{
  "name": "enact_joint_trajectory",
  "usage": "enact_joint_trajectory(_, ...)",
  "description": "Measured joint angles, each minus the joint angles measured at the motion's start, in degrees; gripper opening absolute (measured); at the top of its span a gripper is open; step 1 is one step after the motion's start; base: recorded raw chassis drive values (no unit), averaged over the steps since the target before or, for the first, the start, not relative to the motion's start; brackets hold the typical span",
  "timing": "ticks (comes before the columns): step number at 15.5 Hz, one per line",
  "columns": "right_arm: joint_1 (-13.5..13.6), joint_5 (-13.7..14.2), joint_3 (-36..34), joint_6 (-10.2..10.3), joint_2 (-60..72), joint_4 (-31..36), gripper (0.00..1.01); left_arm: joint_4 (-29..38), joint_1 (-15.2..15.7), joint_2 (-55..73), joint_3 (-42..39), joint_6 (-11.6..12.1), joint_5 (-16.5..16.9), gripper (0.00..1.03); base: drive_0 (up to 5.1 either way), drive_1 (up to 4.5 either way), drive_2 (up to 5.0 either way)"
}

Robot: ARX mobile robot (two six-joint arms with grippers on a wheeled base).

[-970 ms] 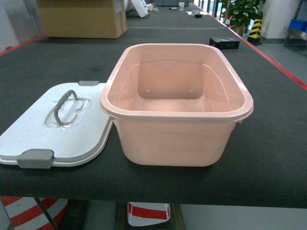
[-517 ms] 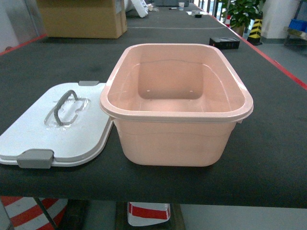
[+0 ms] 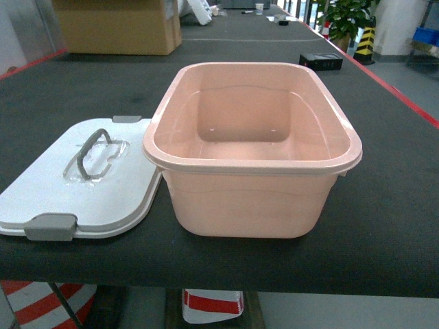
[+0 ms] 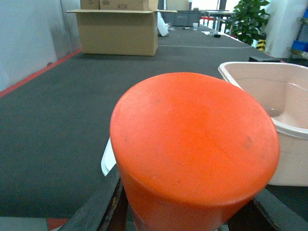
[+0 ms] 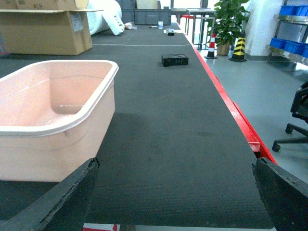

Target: Pick capacitor and pack into box

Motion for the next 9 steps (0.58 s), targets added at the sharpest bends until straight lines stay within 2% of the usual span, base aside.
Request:
enact_joint_trajectory(7, 0.0, 0.0, 0.0, 0.0, 0.0, 0.0, 0.98, 0.0, 0.0, 0.0, 0.0, 0.0, 0.0, 0.44, 0.0, 0.0, 0.0)
enact_joint_trajectory(8, 0.0, 0.0, 0.0, 0.0, 0.0, 0.0, 0.98, 3.3, -2.2, 0.9, -0.1, 0.5, -6.1, 0.44, 0.0, 0.0, 0.0)
enact_joint_trajectory(9, 0.0, 0.0, 0.0, 0.0, 0.0, 0.0, 0.98, 12.2, -7.8, 4.6, -0.2, 1.1, -17.5, 0.44, 0.0, 0.0, 0.0)
